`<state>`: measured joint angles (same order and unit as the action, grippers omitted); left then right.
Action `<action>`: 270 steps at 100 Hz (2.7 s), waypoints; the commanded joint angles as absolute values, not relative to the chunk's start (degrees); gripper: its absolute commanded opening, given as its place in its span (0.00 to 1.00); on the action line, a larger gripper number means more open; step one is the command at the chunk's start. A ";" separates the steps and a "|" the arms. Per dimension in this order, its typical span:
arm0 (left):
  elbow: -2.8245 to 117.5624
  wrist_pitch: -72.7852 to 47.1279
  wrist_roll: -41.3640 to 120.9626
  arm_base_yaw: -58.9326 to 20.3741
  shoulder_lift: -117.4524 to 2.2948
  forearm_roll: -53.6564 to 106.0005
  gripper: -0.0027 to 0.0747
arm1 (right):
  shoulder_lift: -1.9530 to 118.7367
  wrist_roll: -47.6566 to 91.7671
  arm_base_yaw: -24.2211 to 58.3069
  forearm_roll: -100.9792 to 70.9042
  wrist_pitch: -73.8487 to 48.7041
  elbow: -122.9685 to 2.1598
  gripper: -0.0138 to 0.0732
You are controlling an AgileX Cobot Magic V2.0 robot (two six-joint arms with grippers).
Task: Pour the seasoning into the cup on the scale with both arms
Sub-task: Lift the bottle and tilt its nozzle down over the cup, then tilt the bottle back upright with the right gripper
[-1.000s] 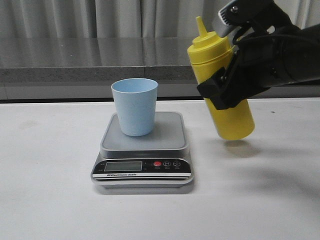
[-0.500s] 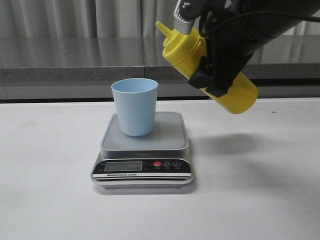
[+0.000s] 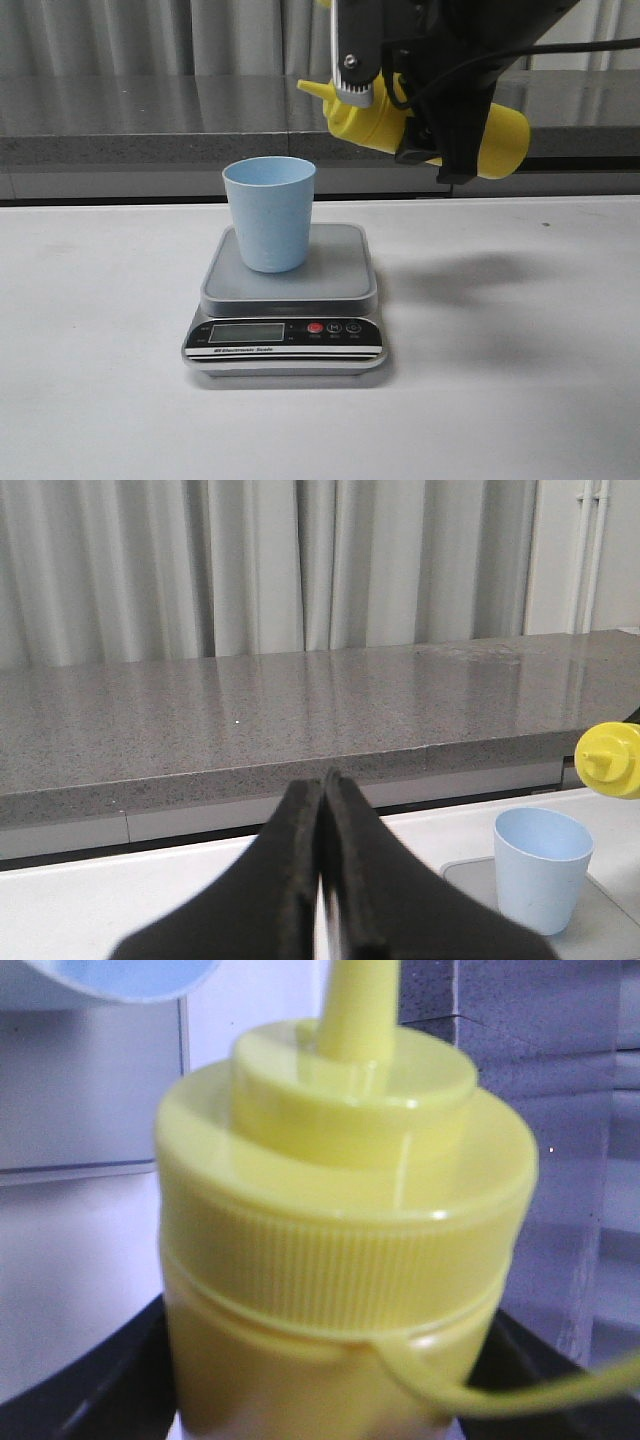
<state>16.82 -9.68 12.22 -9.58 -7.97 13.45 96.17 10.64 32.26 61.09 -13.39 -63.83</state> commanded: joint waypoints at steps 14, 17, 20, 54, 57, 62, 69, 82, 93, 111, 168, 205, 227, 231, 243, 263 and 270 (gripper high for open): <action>18.34 -5.45 12.05 -9.47 -8.57 14.22 0.01 | 97.14 11.12 34.66 69.99 -16.84 -68.80 0.45; 18.34 -5.45 12.05 -9.47 -8.57 14.22 0.01 | 97.58 11.12 34.95 71.02 -17.26 -69.19 0.45; 18.34 -5.45 12.05 -9.47 -8.57 14.22 0.01 | 97.97 11.12 35.28 72.42 -17.79 -69.49 0.45; 18.34 -5.45 12.05 -9.47 -8.57 14.22 0.01 | 98.61 11.12 36.50 84.09 -21.39 -69.95 0.45; 18.34 -5.45 12.05 -9.47 -8.57 14.22 0.01 | 98.61 11.12 36.50 84.09 -21.39 -69.95 0.45; 18.34 -5.45 12.05 -9.47 -8.57 14.22 0.01 | 98.61 11.12 36.50 84.09 -21.44 -69.95 0.45; 18.34 -5.45 12.05 -9.47 -8.57 14.22 0.01 | 98.61 11.12 36.50 84.09 -21.39 -69.95 0.45; 18.34 -5.45 12.05 -9.47 -8.57 14.22 0.01 | 98.61 10.98 36.50 83.86 -21.08 -69.95 0.45; 18.34 -5.45 12.05 -9.47 -8.57 14.22 0.01 | 98.61 8.02 36.50 83.46 -20.99 -69.95 0.45; 18.34 -5.45 12.05 -9.47 -8.57 14.22 0.01 | 98.61 -3.84 36.50 83.29 -22.03 -69.95 0.45; 18.34 -5.45 12.05 -9.47 -8.57 14.22 0.01 | 94.51 -51.14 36.00 81.84 -26.91 -69.66 0.45; 18.34 -5.45 12.05 -9.47 -8.57 14.22 0.01 | 88.80 -70.59 24.27 82.84 -8.23 -61.70 0.45; 18.34 -5.45 12.05 -9.47 -8.57 14.22 0.01 | 86.48 -71.20 15.67 83.22 11.68 -57.11 0.45; 18.34 -5.45 12.05 -9.47 -8.57 14.22 0.01 | 86.42 -71.20 14.15 83.17 14.90 -56.99 0.45; 18.34 -5.45 12.05 -9.47 -8.57 14.22 0.01 | 86.42 -71.10 10.85 82.21 20.46 -56.99 0.45; 18.34 -5.45 12.05 -9.47 -8.57 14.22 0.01 | 86.42 -69.81 9.38 81.58 22.19 -56.99 0.45; 18.34 -5.45 12.05 -9.47 -8.57 14.22 0.01 | 86.42 -69.45 9.38 81.22 22.43 -56.99 0.45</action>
<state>16.82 -9.68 12.22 -9.58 -7.97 13.45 89.07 -70.50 9.72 82.66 20.03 -55.63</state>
